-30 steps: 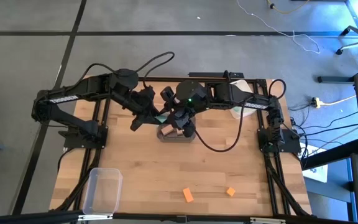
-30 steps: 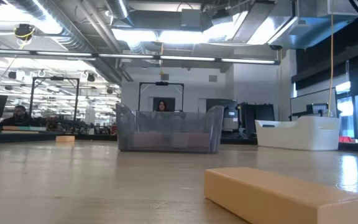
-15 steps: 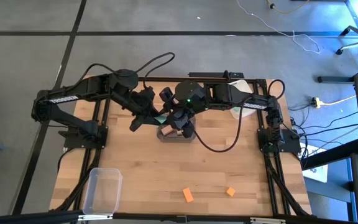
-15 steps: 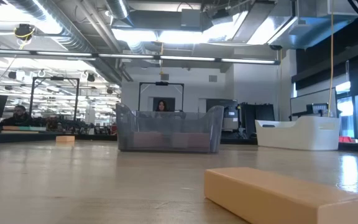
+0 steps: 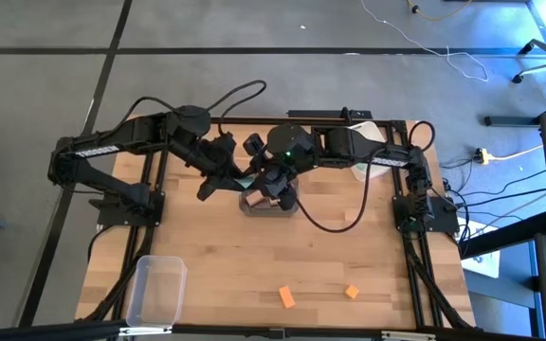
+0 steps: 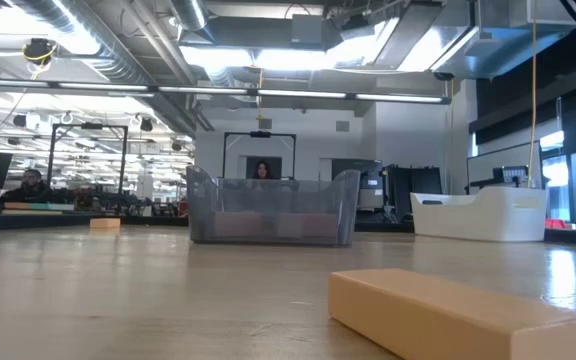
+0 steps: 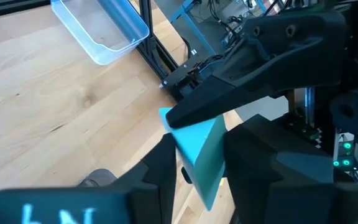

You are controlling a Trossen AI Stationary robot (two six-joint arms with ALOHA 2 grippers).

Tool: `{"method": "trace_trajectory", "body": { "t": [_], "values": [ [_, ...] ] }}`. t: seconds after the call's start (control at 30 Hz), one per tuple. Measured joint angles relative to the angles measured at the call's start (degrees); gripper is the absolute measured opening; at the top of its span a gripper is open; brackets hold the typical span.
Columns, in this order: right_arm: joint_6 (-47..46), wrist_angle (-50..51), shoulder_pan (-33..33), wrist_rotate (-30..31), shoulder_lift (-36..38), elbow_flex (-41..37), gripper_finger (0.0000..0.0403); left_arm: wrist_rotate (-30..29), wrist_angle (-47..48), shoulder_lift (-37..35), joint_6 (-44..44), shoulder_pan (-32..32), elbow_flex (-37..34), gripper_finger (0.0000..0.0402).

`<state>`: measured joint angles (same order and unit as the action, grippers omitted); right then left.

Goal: Sort & place blocks by color
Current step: Put the blue block into the white bin

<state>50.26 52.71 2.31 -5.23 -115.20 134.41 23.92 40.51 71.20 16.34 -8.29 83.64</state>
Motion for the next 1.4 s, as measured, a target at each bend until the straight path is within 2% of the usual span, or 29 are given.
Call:
{"method": "trace_trajectory", "body": {
  "t": [0.2,0.4,0.7,1.0,1.4],
  "values": [
    [0.00,-0.04,0.02,0.00,-0.04,0.00,0.0102,-0.02,0.40,0.00,0.06,0.00,0.00,0.0123],
    [-0.70,-0.35,0.00,0.07,-0.15,-0.09,0.0099,-0.89,0.91,0.00,0.02,-0.01,0.00,0.0147],
    [-0.70,-0.59,0.00,0.26,-0.33,-0.13,0.0082,-1.06,2.14,0.04,-0.04,-0.07,0.00,0.0154],
    [-0.46,-0.43,0.02,0.17,-0.31,-0.13,0.0082,-1.10,2.18,0.04,-2.11,-0.04,0.00,0.0130],
    [-0.51,-0.37,0.04,-0.09,-0.08,-0.08,0.0086,0.29,0.92,0.07,-3.02,-0.07,0.00,0.0129]
  ]
}}
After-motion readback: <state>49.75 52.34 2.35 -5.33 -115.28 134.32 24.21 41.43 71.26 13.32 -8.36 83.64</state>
